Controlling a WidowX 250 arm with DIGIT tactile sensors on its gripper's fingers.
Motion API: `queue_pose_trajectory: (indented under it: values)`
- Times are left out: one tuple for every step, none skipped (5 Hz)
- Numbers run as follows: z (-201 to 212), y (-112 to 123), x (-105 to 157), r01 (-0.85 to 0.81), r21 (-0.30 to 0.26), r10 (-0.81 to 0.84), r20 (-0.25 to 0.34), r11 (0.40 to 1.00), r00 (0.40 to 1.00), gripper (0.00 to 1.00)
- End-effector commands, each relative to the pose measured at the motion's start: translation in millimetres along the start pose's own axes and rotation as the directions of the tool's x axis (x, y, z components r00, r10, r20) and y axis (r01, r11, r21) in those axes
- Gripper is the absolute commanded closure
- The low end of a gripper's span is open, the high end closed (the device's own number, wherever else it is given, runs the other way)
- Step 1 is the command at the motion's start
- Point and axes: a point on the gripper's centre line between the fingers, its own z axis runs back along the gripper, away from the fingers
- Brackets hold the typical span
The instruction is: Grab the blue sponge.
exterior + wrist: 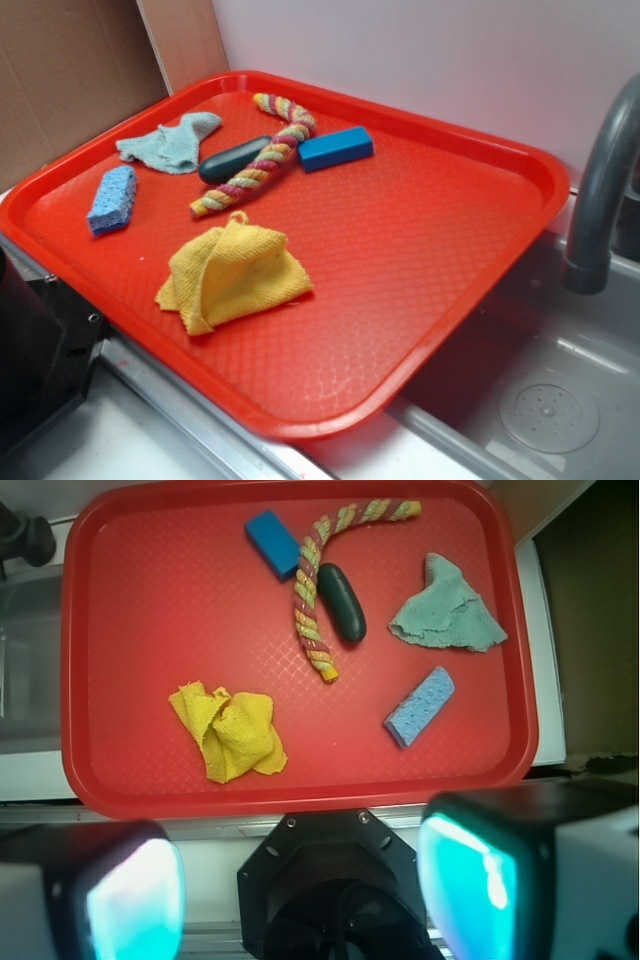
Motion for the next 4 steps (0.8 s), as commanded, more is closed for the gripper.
queue_pose_trajectory:
  values:
    - [0, 0, 0, 0.0, 0.0, 0.0, 0.0, 1.0, 1.0, 0.0]
    - [-44, 51, 19, -0.238, 0.089, 0.243, -0.047, 0.967, 0.969, 0.0]
    - [-70, 78, 40, -0.473, 0.127, 0.468, 0.064, 0.872, 0.881, 0.0]
    - [-106, 98, 32, -0.677, 0.145, 0.659, 0.152, 0.722, 0.736, 0.0]
